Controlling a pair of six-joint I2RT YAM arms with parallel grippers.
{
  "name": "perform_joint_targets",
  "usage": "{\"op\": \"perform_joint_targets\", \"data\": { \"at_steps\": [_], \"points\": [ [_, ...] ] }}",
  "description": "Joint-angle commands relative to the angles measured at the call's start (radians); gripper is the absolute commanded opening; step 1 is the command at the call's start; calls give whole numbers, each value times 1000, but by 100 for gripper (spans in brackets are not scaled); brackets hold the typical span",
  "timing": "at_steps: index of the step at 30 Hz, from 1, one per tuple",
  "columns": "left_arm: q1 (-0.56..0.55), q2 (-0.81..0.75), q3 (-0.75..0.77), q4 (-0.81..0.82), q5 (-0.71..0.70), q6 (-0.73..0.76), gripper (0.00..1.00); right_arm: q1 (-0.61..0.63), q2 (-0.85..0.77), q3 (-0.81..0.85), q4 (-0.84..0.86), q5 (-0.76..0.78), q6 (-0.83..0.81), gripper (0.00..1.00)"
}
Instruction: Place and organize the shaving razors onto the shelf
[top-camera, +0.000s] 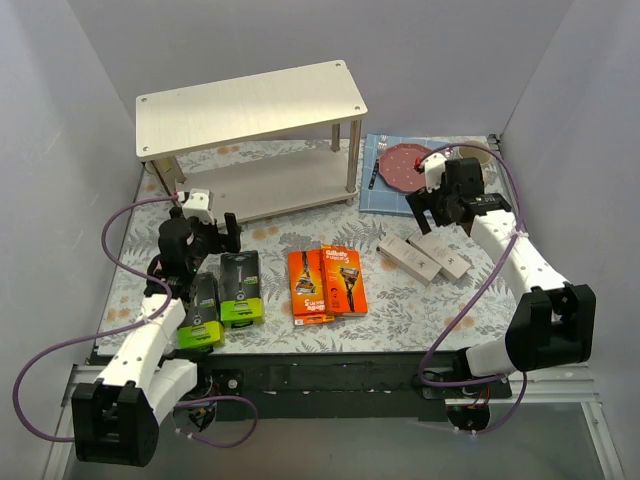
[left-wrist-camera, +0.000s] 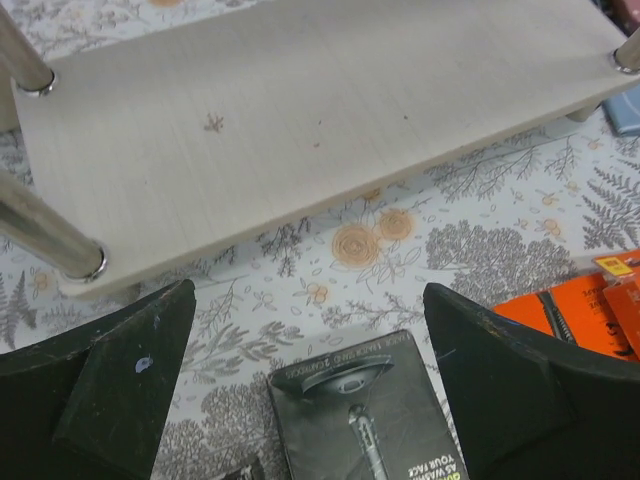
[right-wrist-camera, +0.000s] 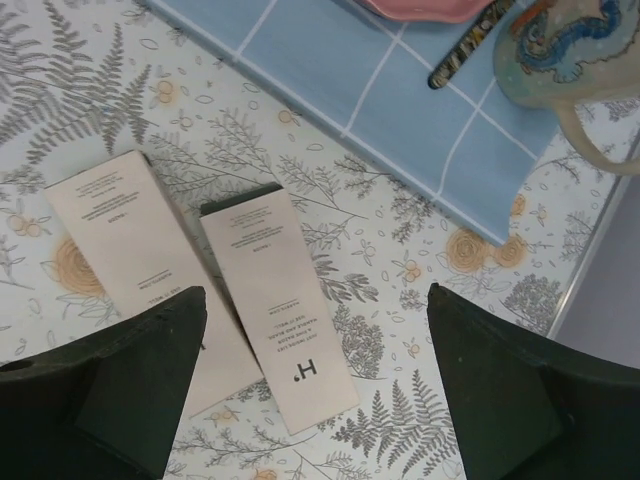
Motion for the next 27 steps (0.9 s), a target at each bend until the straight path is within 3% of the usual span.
{"op": "perform_joint_targets", "data": {
  "at_steps": [1,5,9,18,22,27],
  "points": [
    [-2,-70,37,-110,-64,1,98,13,6,113,33,-161,-24,98],
    [0,-135,56,-208,-41,18,98,13,-15,117,140,-342,-83,98],
    [0,-190,59,-224,-67,54,98,16,41,192,221,-463,-11,98],
    [66,-178,115,-205,-86,95,98,19,158,251,378,-615,55,95],
    [193,-158,169,-264,-4,56,98,23,184,254,437,-664,54,94],
    [263,-138,177,-264,-139,47,98,46,245,267,531,-649,83,93]
  ]
}}
